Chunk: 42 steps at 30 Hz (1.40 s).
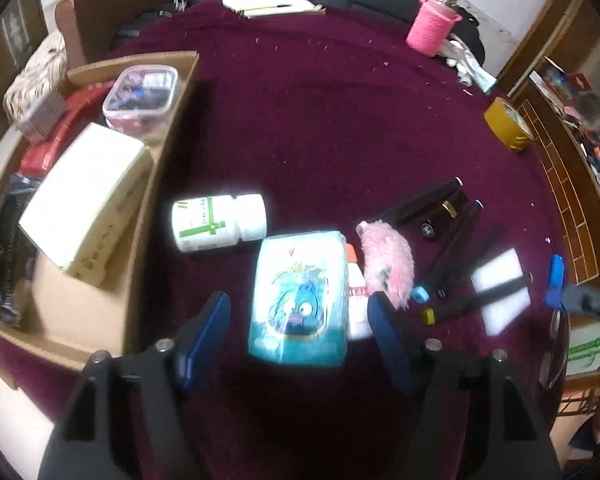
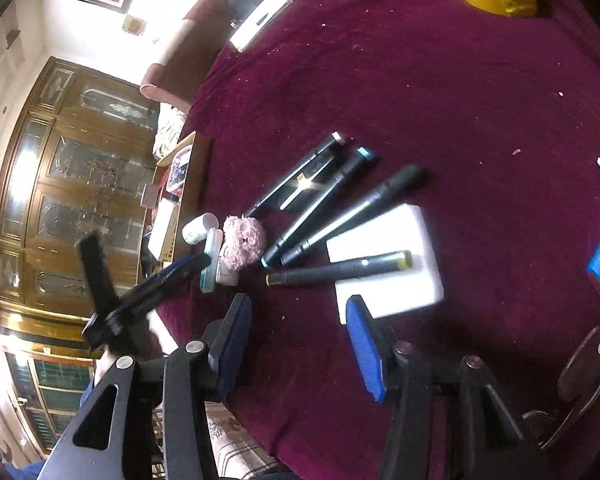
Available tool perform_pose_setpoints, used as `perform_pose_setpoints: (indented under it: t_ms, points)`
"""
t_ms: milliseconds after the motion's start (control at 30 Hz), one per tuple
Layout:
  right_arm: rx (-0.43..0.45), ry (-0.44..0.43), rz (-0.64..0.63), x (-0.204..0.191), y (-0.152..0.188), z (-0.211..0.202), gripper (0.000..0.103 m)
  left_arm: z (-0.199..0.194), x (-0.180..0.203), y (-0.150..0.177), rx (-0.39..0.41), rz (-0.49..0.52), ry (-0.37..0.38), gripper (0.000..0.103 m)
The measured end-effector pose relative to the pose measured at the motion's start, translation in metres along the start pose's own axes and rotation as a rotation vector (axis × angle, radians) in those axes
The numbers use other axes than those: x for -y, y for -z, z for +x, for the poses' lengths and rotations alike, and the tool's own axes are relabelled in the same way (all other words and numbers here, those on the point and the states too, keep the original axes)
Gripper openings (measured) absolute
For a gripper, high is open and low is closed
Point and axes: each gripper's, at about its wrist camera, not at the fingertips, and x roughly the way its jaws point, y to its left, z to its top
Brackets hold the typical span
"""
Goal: Organize objects
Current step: 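Grasp the teal cartoon pouch with the left tool while the right tool reaches the pink plush toy, then lift the teal pouch with the left tool while the right tool grasps the pink plush toy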
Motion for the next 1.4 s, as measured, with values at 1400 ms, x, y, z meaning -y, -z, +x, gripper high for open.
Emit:
perform_pose_setpoints:
  t_ms: [1400]
  points:
    - [-0.106,0.257,-0.205,-0.083,-0.037,0.13,0.041,-0.007,0.006,0.08,0.028,0.122,-0.045,0.041]
